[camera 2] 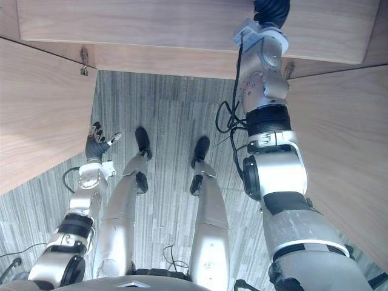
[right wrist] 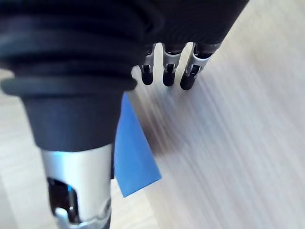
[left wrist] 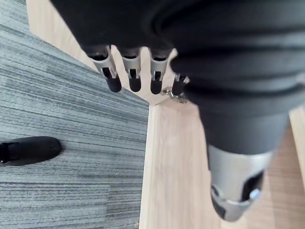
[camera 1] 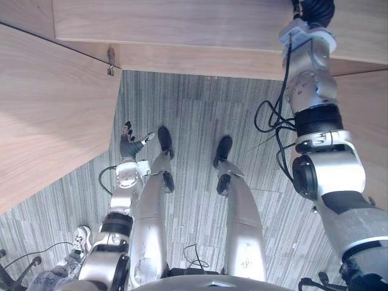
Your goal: Walk over to the cabinet, pick up the folder, carry it to the office cabinet, place the folder inside the office cabinet, then close the office cabinet door
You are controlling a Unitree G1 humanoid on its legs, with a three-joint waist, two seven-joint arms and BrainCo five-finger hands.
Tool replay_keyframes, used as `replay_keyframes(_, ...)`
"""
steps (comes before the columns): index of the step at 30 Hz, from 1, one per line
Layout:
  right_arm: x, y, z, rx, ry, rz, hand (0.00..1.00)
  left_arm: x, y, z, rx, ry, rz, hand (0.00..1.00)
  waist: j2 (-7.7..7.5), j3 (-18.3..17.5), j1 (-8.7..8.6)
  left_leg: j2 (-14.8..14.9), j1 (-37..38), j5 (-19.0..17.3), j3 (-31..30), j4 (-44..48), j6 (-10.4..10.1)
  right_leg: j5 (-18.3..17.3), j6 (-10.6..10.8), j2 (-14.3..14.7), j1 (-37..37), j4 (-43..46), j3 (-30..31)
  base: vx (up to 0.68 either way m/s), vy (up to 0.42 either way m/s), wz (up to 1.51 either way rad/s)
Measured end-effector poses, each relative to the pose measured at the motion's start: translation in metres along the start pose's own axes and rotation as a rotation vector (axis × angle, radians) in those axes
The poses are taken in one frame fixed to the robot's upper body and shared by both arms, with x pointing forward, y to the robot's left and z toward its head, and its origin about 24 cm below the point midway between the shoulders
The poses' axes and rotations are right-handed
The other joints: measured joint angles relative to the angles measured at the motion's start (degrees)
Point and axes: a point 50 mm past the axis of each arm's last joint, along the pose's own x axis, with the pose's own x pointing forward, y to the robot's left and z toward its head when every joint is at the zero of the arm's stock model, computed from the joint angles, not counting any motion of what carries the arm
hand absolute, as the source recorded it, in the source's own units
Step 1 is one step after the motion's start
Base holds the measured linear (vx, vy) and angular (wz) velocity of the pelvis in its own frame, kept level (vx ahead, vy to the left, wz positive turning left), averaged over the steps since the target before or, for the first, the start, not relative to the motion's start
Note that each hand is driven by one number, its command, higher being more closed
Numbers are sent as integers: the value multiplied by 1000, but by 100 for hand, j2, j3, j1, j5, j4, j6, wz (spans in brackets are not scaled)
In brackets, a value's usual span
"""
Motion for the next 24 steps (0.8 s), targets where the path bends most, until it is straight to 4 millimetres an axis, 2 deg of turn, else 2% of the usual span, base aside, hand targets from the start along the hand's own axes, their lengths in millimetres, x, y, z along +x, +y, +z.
replay_keyframes(3,1,6,-6,-140,20,66,0,15,-5,13,23,-12,-20,0,0,0,-69,52,8,5,26,0,6,95,5,61,53,-132,8,4,-47,-12)
replay_keyframes(4,1,9,-10,-263,26,98,0,24,-8,22,34,-20,-29,0,-1,0,-110,80,41,6,31,-6,8,148,0,99,117,-217,7,6,-40,-8)
replay_keyframes(6,2,11,-12,-336,28,121,0,29,-11,28,39,-26,-38,0,-2,0,-118,98,73,6,48,-18,8,183,1,126,162,-288,13,7,-38,-9)
replay_keyframes(9,0,27,-14,-517,11,216,0,40,-11,44,59,-47,-48,0,-6,-2,-211,132,98,25,135,-79,31,265,8,165,176,-406,41,21,-41,-11)
replay_keyframes(14,1,41,-14,-737,-21,312,0,50,-12,60,46,-72,-61,0,-7,-2,-280,168,93,37,177,-106,45,352,11,210,182,-523,50,39,-38,-7)
replay_keyframes(15,3,41,-13,-831,-31,337,0,51,-12,63,48,-79,-74,0,-8,-2,-278,179,97,37,180,-106,45,363,13,222,191,-539,51,42,-44,-2)
replay_keyframes(20,4,35,-10,-1032,-67,368,0,50,-9,59,55,-64,-72,0,-10,0,-281,188,104,39,182,-106,45,390,14,235,218,-588,56,22,-23,-1)
replay_keyframes(24,1,20,-16,-1141,-65,363,0,48,-3,50,69,-42,-72,0,-16,3,-283,202,182,38,182,-130,45,440,16,266,344,-720,51,43,-36,-2)
